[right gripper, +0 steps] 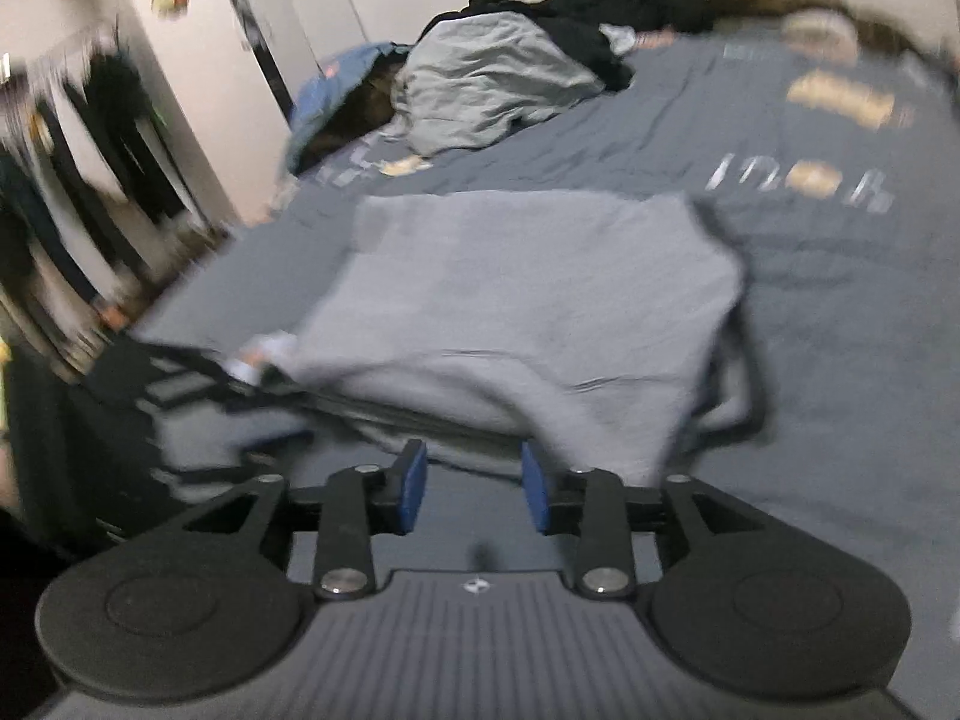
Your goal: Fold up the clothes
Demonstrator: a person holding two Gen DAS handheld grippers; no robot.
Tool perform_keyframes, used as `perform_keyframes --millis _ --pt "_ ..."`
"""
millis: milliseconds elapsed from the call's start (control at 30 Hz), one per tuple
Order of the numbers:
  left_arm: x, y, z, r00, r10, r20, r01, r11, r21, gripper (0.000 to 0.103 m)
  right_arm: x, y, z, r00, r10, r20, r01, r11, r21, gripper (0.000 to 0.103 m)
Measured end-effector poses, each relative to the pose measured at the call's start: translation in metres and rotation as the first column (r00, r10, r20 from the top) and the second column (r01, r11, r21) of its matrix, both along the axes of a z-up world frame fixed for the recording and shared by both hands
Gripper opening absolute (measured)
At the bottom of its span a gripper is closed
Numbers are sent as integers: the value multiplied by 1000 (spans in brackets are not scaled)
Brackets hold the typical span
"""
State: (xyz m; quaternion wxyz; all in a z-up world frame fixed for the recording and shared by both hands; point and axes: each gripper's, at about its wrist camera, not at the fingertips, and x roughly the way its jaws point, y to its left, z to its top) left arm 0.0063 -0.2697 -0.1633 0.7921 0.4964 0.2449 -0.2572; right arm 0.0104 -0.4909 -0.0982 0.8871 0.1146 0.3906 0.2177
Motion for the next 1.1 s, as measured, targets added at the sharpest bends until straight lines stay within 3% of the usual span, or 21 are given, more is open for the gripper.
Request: perform_keyframes --millis 233,333,400,500,667,967,1100 --pt "17 -1 8 996 77 -54 -83 991 -109 18 21 6 -40 983 -20 -184 70 959 274 39" --pt "22 3 20 990 101 -95 -118 974 -194 3 27 9 -51 978 -48 -203 120 927 357 39" --pt "21 3 22 993 97 -61 -107 974 -199 2 31 8 -56 971 -64 -232 160 892 422 39" --pt "14 -3 15 998 70 0 -69 989 -132 2 36 8 -64 955 -105 -279 228 860 457 44" --pt "3 -13 -12 996 0 84 -5 999 53 7 37 12 -74 940 -131 -315 280 825 491 48" --pt "8 -1 -1 993 74 91 -79 995 59 3 33 0 -82 922 -233 -310 362 805 470 48" --pt "12 8 -7 989 121 87 -130 985 110 1 32 -5 -82 914 -267 -305 386 804 452 48"
